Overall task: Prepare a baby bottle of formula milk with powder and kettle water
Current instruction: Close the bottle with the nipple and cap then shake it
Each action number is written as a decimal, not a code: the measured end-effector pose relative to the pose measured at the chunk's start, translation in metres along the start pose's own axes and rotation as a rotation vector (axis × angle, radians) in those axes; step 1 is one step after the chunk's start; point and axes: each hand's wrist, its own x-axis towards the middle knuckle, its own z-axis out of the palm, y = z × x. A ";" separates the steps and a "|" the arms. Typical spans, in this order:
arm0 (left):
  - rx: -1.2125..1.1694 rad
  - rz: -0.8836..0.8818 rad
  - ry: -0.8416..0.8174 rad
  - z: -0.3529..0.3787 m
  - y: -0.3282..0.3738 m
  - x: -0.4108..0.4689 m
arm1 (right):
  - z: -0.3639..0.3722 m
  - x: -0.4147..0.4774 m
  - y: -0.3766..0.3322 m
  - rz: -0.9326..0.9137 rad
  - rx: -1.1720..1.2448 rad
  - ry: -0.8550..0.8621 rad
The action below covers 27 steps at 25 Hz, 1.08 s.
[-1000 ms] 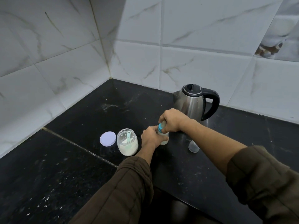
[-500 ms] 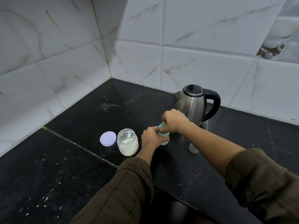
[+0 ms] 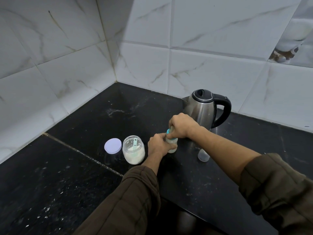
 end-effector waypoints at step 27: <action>0.048 -0.028 -0.006 -0.001 0.003 -0.001 | 0.003 -0.008 -0.003 0.144 -0.104 0.011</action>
